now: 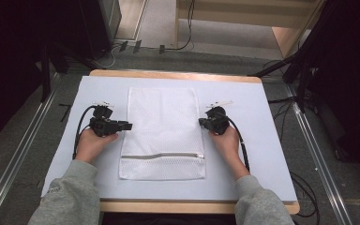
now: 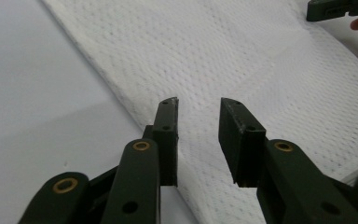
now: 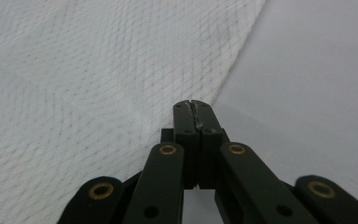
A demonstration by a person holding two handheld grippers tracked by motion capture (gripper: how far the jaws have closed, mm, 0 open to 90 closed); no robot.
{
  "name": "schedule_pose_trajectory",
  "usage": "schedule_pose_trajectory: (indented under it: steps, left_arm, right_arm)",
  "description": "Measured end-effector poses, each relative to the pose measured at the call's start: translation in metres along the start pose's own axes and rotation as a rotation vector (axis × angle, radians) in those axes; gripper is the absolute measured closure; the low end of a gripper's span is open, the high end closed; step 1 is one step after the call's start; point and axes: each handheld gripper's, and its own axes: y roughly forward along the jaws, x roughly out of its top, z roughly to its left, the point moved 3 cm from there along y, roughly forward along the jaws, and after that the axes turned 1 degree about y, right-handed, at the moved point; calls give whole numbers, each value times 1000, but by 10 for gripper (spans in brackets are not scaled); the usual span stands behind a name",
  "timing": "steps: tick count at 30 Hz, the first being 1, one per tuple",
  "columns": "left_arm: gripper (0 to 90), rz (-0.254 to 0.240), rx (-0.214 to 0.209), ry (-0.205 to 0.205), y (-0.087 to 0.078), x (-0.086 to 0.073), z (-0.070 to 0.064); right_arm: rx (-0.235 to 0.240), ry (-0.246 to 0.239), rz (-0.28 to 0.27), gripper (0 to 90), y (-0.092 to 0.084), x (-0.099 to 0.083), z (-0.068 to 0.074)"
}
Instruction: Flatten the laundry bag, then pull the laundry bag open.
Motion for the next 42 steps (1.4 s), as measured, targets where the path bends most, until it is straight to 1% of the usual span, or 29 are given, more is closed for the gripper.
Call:
schedule_pose_trajectory:
  steps: [1,2,3,5,6,7,8,11,12,14,15,18,21,22,27,28,30,35,36,39,42]
  left_arm:
    - [668,0,0,0,0,0,0]
    - [654,-3,1,5,0,0,-2]
    - [639,-4,-3,18,-1,1,-5]
    - [611,2,-14,27,-3,0,-8]
    - [592,2,-14,27,-3,0,-8]
    - [584,3,-9,35,-4,0,-11]
    - [574,2,-12,37,-5,0,-12]
    - [512,13,-5,46,-6,-2,-16]
    - [505,13,-5,46,-6,-2,-16]
    - [488,13,-8,61,-8,-3,-19]
    - [477,13,-8,62,-9,-3,-21]
    - [452,9,-18,64,-9,-3,-25]
    - [438,13,-23,72,-8,-3,-29]
    - [434,14,-26,74,-8,-3,-30]
    - [408,13,-38,85,-6,-3,-37]
    - [405,13,-38,85,-6,-3,-37]
    - [404,9,-51,101,-4,-3,-41]
    - [392,12,-71,116,-1,-3,-51]
    - [391,12,-71,116,-1,-3,-51]
    - [387,19,-77,126,2,-3,-56]
    - [384,22,-81,135,3,-3,-60]
  right_arm:
    - [13,6,-5,900,-2,0,1]
    - [21,3,-13,889,-4,0,1]
    - [25,-4,-20,878,-7,1,2]
    - [37,-6,-26,859,-13,1,4]
    - [37,-6,-26,859,-13,1,4]
    - [51,-6,-39,842,-19,0,5]
    - [57,-3,-36,828,-22,0,5]
    - [89,-9,-47,769,-32,-3,8]
    - [98,-21,-49,752,-35,-5,9]
    - [102,-39,-46,722,-40,-10,13]
    - [113,-57,-57,709,-42,-12,14]
    - [134,-67,-56,686,-47,-21,17]
    - [141,-70,-45,678,-53,-26,20]
    - [139,-73,-47,675,-55,-28,21]
    - [158,-66,-58,677,-66,-33,25]
    - [158,-66,-58,677,-66,-33,25]
    - [162,-72,-58,677,-71,-36,27]
    - [173,-58,-57,677,-78,-43,30]
    - [174,-58,-60,678,-79,-44,31]
    - [187,-54,-40,686,-81,-49,35]
    - [192,-70,-28,691,-81,-53,39]
